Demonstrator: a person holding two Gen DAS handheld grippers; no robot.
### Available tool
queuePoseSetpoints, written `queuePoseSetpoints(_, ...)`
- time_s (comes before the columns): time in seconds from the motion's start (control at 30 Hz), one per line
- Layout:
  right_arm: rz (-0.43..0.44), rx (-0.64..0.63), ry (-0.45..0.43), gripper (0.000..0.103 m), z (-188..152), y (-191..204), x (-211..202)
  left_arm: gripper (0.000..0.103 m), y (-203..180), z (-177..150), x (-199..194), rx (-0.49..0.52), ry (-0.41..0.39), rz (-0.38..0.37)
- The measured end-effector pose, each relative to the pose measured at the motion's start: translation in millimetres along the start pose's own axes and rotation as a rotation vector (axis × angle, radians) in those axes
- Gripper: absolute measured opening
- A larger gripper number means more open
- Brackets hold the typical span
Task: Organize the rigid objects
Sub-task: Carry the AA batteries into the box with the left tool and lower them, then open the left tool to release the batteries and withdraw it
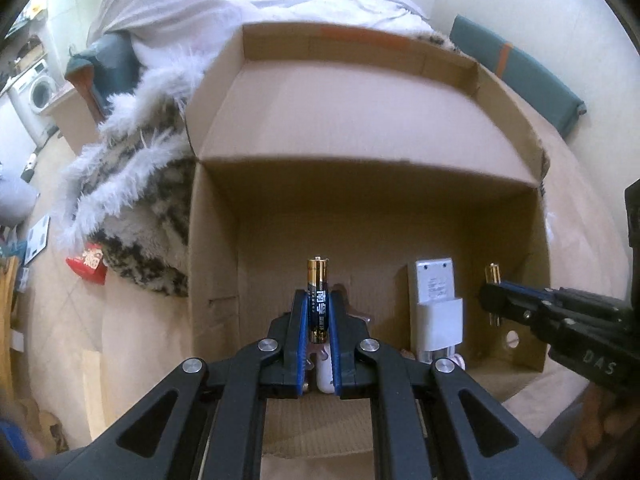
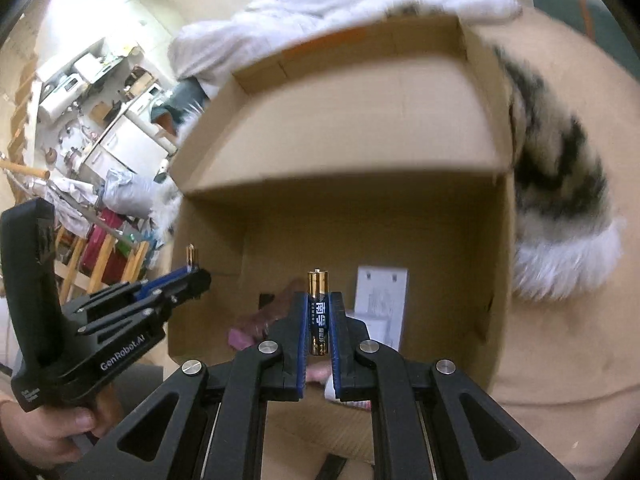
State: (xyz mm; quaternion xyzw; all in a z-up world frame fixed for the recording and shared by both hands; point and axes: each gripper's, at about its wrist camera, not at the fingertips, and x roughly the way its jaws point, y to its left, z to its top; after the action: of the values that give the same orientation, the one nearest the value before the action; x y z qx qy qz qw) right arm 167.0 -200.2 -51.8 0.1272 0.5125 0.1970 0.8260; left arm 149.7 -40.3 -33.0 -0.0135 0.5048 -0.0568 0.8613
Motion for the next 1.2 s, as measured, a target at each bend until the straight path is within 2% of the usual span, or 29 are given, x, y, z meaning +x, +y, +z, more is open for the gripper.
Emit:
queuePoseSetpoints(0.3,-0.044,-0.001,0.064,0.011,-6.2,-3.4,27.1,0.009,5.1,-7.5,24.3,-0.013,0.063,-0.004)
queuePoseSetpoints(0.73,-0.132,0.031,0.090,0.011,-6.6,-14.5,38.7,0.009,9.2,-19.1,39.9,-0.023,0.108,0.002)
queuePoseSetpoints(0.83,-0.129,0.039,0.089,0.011,-6.4,-16.2,38.8,0.010,6.0,-21.5,40.6,-0.016,0.116,0.009)
queuePoseSetpoints(0.9,-0.123,0.035,0.080,0.011,-6.0,-15.3,37.6,0.014,4.6,-19.8,42.6,-0.007,0.120,0.023)
queuePoseSetpoints(0.97,-0.110,0.032,0.073,0.012,-5.3,-14.1,36.2,0.028,3.0,-19.8,42.8,-0.001,0.121,0.034)
queuePoseSetpoints(1.0,-0.106,0.030,0.067,0.012,-5.0,-13.2,35.3,0.031,2.1,-19.5,42.0,-0.001,0.115,0.039)
queuePoseSetpoints(1.07,-0.088,0.029,0.056,0.013,-3.9,-11.7,33.0,0.043,1.2,-17.0,38.8,0.000,0.095,0.047)
queuePoseSetpoints(1.1,-0.077,0.029,0.049,0.017,-3.4,-11.2,31.0,0.047,0.8,-16.0,37.5,0.002,0.088,0.052)
queuePoseSetpoints(1.17,-0.063,0.029,0.029,0.033,-1.7,-9.6,26.3,0.050,-1.0,-13.9,34.0,0.009,0.066,0.059)
queuePoseSetpoints(1.2,-0.057,0.030,0.019,0.052,-0.8,-9.0,24.1,0.050,-0.3,-13.3,32.4,0.009,0.061,0.063)
